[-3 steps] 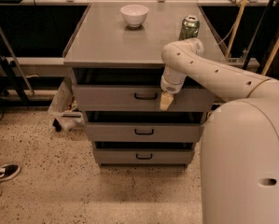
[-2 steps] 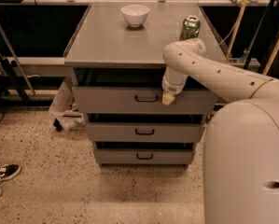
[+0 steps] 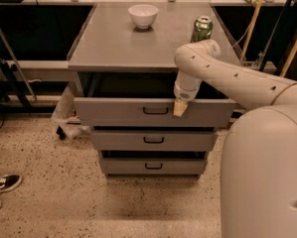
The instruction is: Open top drawer
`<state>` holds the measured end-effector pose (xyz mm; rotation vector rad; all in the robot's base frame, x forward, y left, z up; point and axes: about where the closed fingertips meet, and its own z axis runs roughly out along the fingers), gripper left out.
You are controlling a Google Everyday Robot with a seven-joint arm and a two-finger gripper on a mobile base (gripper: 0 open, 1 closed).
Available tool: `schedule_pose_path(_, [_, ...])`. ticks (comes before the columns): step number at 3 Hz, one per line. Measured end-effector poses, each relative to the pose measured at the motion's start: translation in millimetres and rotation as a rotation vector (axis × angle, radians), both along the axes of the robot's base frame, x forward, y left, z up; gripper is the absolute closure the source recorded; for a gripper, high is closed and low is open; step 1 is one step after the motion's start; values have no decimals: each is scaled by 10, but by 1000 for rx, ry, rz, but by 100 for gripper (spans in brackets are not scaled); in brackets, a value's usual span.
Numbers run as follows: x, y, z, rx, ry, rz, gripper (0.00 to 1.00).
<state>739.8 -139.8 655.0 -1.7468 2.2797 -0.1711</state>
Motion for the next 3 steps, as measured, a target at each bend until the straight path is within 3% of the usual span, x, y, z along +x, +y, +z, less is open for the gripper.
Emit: schedule_pose_path(3, [-61, -11, -28, -25, 12, 6, 100])
